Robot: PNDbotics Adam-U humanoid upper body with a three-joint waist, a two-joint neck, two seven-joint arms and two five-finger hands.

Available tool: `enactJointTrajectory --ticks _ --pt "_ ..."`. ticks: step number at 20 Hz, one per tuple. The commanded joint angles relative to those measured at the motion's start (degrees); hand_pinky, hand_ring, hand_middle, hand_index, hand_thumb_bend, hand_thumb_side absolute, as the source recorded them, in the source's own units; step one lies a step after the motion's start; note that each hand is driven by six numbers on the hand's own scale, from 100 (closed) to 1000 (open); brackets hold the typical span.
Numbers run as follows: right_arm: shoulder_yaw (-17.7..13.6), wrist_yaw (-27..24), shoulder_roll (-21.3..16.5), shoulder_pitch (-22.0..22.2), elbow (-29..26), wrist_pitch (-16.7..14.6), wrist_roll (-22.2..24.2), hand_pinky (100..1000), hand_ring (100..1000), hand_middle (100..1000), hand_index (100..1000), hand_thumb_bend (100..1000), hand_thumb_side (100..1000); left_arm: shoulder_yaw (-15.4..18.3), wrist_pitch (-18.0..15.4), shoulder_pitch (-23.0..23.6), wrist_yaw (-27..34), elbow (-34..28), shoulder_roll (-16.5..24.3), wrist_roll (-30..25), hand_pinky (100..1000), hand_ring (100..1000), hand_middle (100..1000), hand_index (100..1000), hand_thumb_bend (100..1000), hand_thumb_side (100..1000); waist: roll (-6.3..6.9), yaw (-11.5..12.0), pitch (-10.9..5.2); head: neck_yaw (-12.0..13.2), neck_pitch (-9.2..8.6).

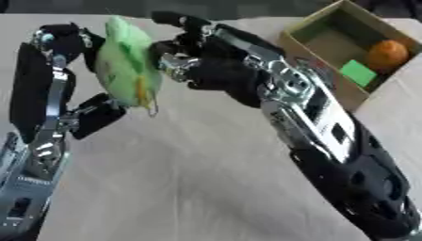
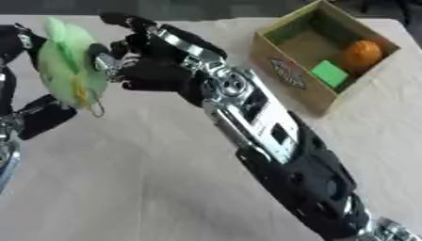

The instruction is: Pick up the objects with one hand, pass them to the other hand, and then place them into the box on the other side of the table.

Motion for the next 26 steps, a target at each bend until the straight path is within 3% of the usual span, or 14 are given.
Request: enactJointTrajectory --ticks 1,5,14,26 --pt "-0.56 1.35 -0.14 -1.22 -0.44 1.04 1.46 1000 1000 864 1000 100 309 0.51 1.66 -0.61 -2.85 -0.58 0.11 0.54 450 432 256 464 319 100 0.09 -0.14 -0.87 0.04 -0.13" --pt "-0.09 6.84 -0.18 -1.58 -0.44 3.43 4.41 1000 1000 870 1000 100 341 0.54 2.94 -0.89 -6.1 -0.44 -0.28 0.4 450 435 262 464 340 100 0.08 -0.29 -0.94 0.17 -0.41" --pt "0.25 16.92 -0.18 -1.09 -0.44 4.75 10.37 1000 1000 870 1000 100 376 0.11 3.75 -1.03 -7.65 -0.48 -0.64 0.12 446 434 263 463 339 100 -0.27 -0.04 -1.08 -0.15 -0.24" --pt "1.57 19.09 -0.04 -0.86 -0.44 8.16 14.99 1000 1000 868 1000 100 502 -0.38 2.93 -1.63 -9.04 -1.22 -1.74 -0.05 448 438 271 464 344 100 -0.32 0.4 -0.84 -0.63 -0.16"
